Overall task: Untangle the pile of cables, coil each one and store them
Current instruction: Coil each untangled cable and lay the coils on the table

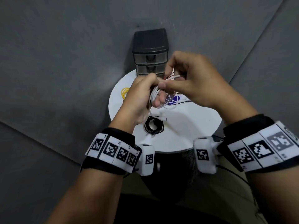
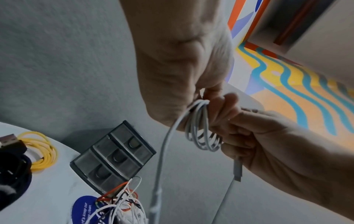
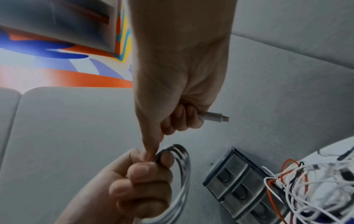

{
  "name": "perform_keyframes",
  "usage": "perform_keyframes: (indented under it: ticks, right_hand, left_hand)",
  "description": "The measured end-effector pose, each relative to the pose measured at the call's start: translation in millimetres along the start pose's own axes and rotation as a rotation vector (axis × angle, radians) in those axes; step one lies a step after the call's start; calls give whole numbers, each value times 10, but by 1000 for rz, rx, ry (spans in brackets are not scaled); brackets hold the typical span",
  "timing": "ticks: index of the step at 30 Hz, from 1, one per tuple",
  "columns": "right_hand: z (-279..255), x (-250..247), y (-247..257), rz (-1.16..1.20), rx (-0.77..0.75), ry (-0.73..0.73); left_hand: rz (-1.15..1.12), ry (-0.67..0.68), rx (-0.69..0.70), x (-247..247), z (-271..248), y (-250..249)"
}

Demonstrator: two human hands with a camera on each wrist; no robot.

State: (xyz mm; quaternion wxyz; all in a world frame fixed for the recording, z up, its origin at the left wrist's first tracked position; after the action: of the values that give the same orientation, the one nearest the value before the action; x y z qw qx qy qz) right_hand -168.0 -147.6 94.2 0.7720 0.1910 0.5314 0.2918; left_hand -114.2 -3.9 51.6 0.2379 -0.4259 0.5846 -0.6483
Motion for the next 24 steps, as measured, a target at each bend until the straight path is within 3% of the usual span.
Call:
perform_keyframes:
  ticks: [7,14,20,24]
  right_hand:
    - [31,22,-99,-2,38,40]
    - [76,143,-207,-65,115,-13]
    - [26,150,-309,67,212,73]
    - [-21,35,-380,114,188,192]
  left_hand:
    - [10,50,-36,-69,43,-21]
    - [-18,-209,23,-36,128,56]
    - [-78,-41,-4,-141,111,94]
    - [-109,-32,-6,-227,87,109]
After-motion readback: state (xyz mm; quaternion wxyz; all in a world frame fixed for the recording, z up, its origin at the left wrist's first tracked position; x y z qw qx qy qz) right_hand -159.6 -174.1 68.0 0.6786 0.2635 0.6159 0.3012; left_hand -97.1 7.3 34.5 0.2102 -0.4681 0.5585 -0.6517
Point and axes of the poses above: each hand's wrist, its own z-axis towards the middle knuckle, its own x-axis out of the palm, y = z × x, the point moved 1 cm from there along z, towards the middle knuckle, and after that the axes turned 4 degrees about -z, right-handed, at the moved point
